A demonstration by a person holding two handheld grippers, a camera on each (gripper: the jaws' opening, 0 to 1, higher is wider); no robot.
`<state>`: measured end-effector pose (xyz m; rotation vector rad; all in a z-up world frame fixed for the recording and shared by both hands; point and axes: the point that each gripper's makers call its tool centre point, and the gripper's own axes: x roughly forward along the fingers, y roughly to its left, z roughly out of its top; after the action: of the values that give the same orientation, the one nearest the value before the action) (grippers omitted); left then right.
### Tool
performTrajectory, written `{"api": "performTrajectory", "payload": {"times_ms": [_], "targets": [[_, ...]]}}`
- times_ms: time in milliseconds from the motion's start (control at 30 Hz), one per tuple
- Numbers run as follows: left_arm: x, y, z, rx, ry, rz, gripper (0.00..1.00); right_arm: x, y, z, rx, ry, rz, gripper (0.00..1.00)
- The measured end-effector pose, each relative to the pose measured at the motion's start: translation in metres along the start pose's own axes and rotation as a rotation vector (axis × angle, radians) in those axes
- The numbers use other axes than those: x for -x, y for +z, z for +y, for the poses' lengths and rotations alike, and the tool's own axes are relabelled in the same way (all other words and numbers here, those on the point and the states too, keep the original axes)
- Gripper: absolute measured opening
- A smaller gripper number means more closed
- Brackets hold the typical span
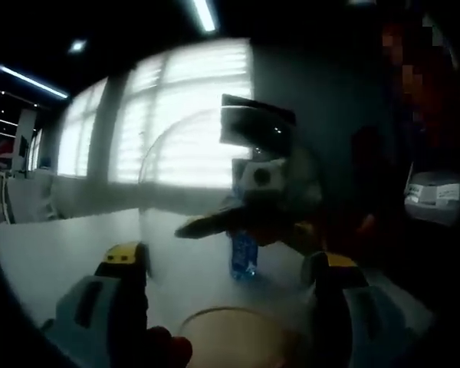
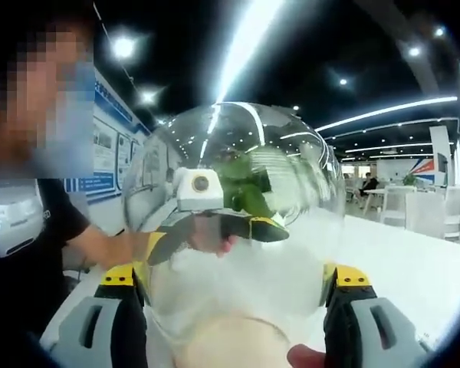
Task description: Open the cover put in the Mizone put the cover back on
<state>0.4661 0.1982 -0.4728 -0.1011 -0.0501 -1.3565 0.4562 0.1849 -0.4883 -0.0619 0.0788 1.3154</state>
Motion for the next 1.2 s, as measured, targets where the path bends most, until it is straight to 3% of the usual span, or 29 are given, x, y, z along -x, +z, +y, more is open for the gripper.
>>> {"api": "performTrajectory", "payload": {"times_ms": [167, 333, 467, 533, 667, 733, 767, 867, 967, 1200], "targets": [[0.002, 0.004, 0.002, 0.033, -0.004, -0.038, 0.8, -0.003, 0.003, 0.0, -0.003, -0.005, -0.015, 0.9], [0.001, 0.004, 0.0, 0.02, 0.006, -0.013, 0.79, -0.004, 0.004, 0.002, 0.014, -0.002, -0.005, 0.9], [0.002, 0.005, 0.001, 0.036, 0.007, -0.031, 0.79, -0.004, 0.006, 0.002, 0.007, -0.004, -0.017, 0.9], [-0.002, 0.006, 0.0, 0.038, 0.015, -0.007, 0.8, -0.003, 0.006, 0.002, 0.007, -0.001, -0.012, 0.9], [-0.005, 0.017, -0.002, 0.062, 0.033, -0.026, 0.8, 0.001, 0.017, 0.001, -0.04, 0.005, -0.057, 0.9], [-0.004, 0.022, -0.005, 0.041, 0.039, -0.022, 0.8, 0.0, 0.019, 0.004, -0.037, 0.008, -0.056, 0.9], [-0.003, 0.022, -0.007, -0.003, 0.04, -0.007, 0.8, 0.0, 0.018, 0.007, -0.009, 0.013, -0.046, 0.9], [-0.002, 0.015, -0.011, -0.034, 0.047, 0.051, 0.8, -0.001, 0.016, 0.012, 0.044, 0.019, -0.023, 0.9], [-0.003, 0.013, -0.011, -0.025, 0.044, 0.05, 0.8, 0.001, 0.015, 0.012, 0.049, 0.018, -0.01, 0.9], [-0.006, 0.024, -0.022, -0.038, 0.042, 0.036, 0.8, 0.006, 0.026, 0.018, 0.06, 0.019, -0.02, 0.9]]}}
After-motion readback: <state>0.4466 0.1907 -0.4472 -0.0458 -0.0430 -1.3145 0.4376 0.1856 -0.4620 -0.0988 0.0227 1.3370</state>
